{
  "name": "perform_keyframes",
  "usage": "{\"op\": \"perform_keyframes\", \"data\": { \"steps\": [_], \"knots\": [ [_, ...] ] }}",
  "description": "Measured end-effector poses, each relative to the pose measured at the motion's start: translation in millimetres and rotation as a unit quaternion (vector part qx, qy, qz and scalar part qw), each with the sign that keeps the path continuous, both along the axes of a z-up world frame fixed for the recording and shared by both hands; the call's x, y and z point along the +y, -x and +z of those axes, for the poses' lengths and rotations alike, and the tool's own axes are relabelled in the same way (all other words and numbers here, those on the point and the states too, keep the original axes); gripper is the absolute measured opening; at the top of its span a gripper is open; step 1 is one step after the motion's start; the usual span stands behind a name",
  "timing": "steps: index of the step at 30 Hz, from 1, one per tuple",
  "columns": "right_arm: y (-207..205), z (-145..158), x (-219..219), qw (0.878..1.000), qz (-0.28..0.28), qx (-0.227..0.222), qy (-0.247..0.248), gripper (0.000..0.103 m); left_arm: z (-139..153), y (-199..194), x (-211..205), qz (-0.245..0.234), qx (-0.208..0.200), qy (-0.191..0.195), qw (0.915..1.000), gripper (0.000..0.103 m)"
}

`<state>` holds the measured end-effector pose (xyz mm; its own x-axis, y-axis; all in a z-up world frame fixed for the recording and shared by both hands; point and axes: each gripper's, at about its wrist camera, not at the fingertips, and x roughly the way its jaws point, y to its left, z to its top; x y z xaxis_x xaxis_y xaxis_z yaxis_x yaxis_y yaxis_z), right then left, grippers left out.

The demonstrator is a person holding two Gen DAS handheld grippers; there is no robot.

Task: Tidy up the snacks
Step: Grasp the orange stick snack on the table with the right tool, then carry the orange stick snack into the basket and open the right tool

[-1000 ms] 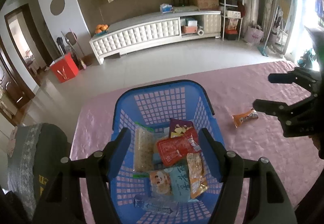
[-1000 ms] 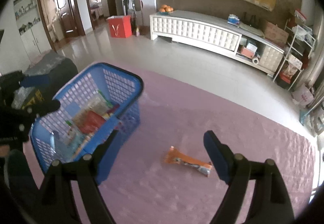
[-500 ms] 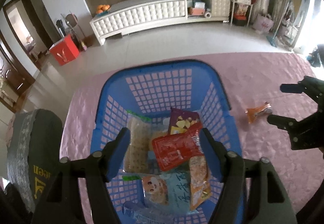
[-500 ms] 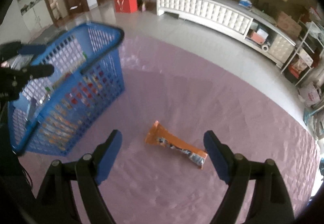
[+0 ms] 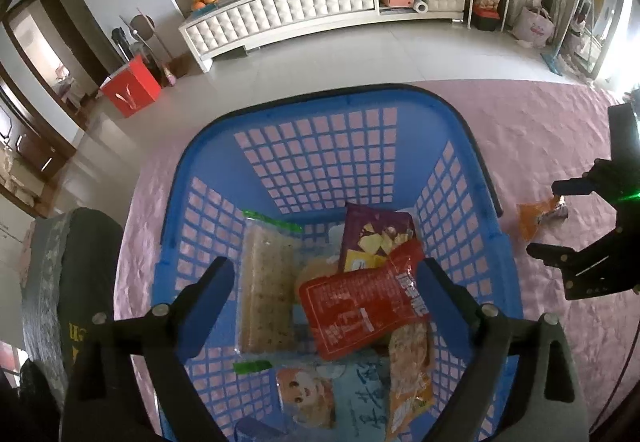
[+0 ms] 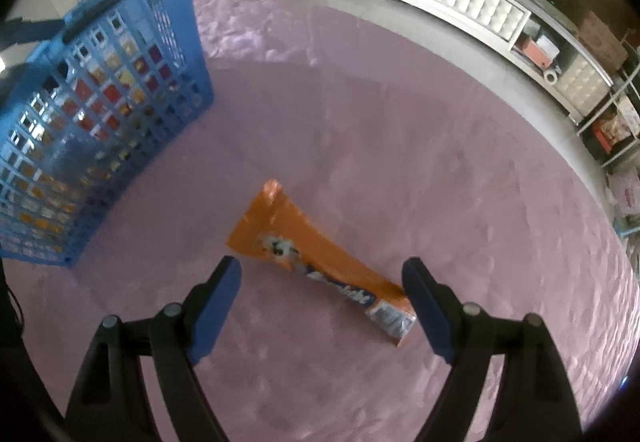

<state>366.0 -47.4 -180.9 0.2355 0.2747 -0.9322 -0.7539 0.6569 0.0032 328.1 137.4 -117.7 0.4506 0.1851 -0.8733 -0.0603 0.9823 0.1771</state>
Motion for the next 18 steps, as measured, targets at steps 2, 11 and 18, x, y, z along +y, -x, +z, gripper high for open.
{"op": "perform_keyframes", "data": {
  "steps": [2,11,18],
  "knots": [
    [-0.2,-2.0,-0.2,1.0,0.01,-0.004,-0.003,0.072,-2.7,-1.3,-1.0,-0.002,0.001,0.004,1.0,0.091],
    [5.6,-2.2,-5.1,1.0,0.023,-0.005,-0.012,0.02,-0.8,-0.1,-2.4,0.007,-0.011,-0.008,0.9999,0.091],
    [28.1,44.1,0.7,0.998,0.023,-0.039,-0.035,0.02,10.8,17.8,-1.5,-0.001,-0.021,0.0,0.9998,0.091]
  ]
}}
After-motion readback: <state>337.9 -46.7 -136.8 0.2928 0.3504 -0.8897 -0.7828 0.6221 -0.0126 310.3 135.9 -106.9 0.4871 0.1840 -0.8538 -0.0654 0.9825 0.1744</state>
